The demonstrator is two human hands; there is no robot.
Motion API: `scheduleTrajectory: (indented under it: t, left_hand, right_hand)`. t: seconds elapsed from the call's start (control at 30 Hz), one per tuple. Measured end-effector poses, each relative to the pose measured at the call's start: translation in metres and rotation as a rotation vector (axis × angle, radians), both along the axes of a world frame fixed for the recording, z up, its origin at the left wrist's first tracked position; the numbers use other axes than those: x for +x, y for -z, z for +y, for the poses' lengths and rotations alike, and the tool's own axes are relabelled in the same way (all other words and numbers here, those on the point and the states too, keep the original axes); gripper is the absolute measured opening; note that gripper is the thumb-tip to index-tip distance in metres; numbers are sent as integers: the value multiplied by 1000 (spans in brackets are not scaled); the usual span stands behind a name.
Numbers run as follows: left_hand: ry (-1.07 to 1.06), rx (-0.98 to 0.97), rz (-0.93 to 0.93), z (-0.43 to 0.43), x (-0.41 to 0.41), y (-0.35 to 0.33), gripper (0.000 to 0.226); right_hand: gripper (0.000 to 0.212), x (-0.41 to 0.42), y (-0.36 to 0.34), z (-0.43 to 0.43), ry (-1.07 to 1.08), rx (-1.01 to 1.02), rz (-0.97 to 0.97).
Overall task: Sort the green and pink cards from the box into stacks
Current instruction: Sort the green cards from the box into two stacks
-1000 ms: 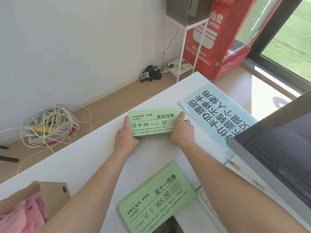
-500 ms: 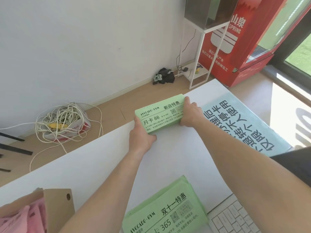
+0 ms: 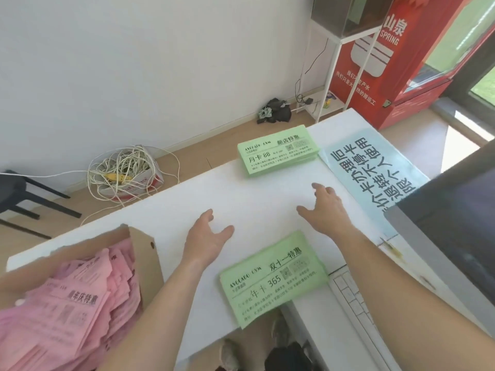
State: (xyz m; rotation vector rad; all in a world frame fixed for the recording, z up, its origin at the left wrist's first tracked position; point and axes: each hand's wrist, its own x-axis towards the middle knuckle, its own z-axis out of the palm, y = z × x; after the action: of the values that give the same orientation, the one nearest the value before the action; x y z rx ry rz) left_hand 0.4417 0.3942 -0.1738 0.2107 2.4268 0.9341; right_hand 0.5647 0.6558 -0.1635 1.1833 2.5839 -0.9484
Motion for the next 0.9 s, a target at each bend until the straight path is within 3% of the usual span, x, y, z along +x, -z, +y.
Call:
scheduleTrajectory:
  t: [0.07, 0.17, 0.27, 0.37, 0.57, 0.7, 0.9]
  left_hand:
    - [10, -11, -17, -22, 26, -5, 85]
    - [26, -23, -61, -45, 65, -10, 103]
    - [76, -80, -95, -61, 97, -11, 131]
    - [207, -165, -41, -70, 125, -6, 142]
    - [477, -362, 179, -68, 163, 13, 141]
    - [416, -313, 268, -62, 163, 23, 117]
    - [398, -328, 299, -46, 135, 25, 101]
  right_hand:
    - [82, 30, -6, -17, -74, -115, -44]
    - [112, 61, -20, -37, -153, -237, -124]
    - [145, 79, -24, -56, -281, -153, -322]
    - [158, 86, -17, -77, -381, 17, -453]
    - [147, 90, 5, -115, -380, 271, -452]
    - [143, 85, 10, -114, -327, 233, -426]
    - [133, 69, 15, -97, -276, 240, -347]
